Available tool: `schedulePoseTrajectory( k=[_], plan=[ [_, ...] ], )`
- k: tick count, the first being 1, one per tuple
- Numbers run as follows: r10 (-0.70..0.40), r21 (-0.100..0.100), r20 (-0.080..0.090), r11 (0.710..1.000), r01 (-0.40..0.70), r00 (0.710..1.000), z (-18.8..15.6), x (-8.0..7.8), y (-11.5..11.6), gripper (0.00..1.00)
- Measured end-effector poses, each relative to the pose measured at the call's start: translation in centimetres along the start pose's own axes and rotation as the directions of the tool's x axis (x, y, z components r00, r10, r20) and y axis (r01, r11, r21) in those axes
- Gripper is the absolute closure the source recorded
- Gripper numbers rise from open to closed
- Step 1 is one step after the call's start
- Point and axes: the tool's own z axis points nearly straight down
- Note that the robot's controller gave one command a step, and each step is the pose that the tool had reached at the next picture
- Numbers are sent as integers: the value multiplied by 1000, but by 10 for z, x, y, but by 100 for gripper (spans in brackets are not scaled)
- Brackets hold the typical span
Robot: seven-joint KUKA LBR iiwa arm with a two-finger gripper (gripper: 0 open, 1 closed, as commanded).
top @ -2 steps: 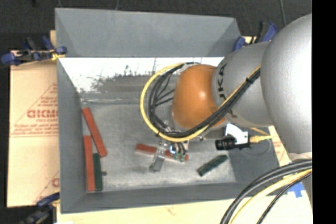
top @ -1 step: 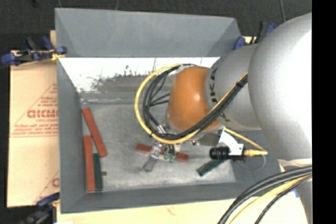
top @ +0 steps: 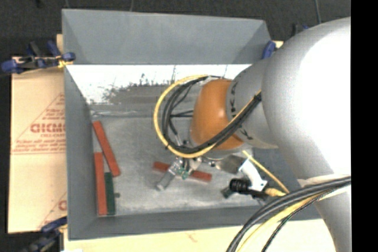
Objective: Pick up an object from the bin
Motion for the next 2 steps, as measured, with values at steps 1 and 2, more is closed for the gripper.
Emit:
schedulePoseTrajectory(
  k=[1, 2],
  plan=[
    [0, -1, 0, 1000, 0, 1000, 0, -1, 0, 0],
    [1, -2, 1, 1000, -1, 1000, 0, -1, 0, 100]
  ],
)
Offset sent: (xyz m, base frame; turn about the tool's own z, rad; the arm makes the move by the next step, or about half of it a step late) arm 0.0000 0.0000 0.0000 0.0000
